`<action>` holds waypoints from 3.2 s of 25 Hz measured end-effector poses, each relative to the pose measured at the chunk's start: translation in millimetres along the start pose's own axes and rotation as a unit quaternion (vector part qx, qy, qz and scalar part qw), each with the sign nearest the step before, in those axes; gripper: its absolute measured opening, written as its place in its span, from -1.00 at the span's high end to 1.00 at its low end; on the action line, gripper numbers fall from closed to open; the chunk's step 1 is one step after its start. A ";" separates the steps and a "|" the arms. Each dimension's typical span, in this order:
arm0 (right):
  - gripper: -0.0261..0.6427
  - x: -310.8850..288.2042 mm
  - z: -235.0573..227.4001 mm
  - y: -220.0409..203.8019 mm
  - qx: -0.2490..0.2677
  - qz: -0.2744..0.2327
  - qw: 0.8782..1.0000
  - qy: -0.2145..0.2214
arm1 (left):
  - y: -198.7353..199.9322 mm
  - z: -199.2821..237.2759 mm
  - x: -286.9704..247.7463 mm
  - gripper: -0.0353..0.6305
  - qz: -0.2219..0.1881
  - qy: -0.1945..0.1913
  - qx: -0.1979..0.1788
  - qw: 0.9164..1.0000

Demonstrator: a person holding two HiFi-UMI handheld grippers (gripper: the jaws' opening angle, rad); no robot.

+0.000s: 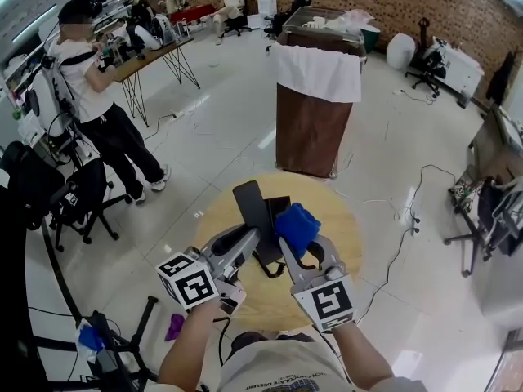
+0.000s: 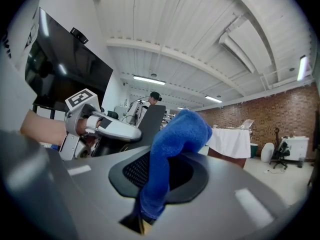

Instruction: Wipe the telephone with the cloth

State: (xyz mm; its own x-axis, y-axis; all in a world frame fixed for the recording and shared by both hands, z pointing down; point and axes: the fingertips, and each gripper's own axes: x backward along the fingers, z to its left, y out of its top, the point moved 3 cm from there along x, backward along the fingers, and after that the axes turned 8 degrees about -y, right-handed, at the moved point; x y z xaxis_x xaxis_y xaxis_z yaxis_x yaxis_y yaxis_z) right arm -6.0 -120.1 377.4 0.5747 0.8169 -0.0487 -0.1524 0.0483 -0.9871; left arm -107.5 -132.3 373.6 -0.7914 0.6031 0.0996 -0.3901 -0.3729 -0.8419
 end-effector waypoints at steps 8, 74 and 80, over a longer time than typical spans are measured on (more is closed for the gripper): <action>0.74 7.5 -0.7 -6.3 -0.020 0.001 1.000 0.003 | 4.6 -2.5 0.8 0.71 -0.009 -0.015 0.018 1.000; 0.74 8.1 -60.7 -9.0 -0.215 -0.019 0.974 0.067 | -94.4 46.9 -8.8 0.71 0.064 -0.081 0.116 0.988; 0.74 15.3 -53.7 -26.7 -0.215 0.006 0.973 0.083 | -109.5 97.4 -12.0 0.71 0.070 -0.056 0.127 0.988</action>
State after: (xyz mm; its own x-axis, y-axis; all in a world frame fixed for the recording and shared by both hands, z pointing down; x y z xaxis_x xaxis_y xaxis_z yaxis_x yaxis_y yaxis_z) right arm 50.0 -139.7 394.8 0.7025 0.7099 -0.0500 0.1694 -0.2351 -0.9571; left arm -101.2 -167.4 516.2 -0.8876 0.4566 0.0615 -0.3672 -0.6205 -0.6930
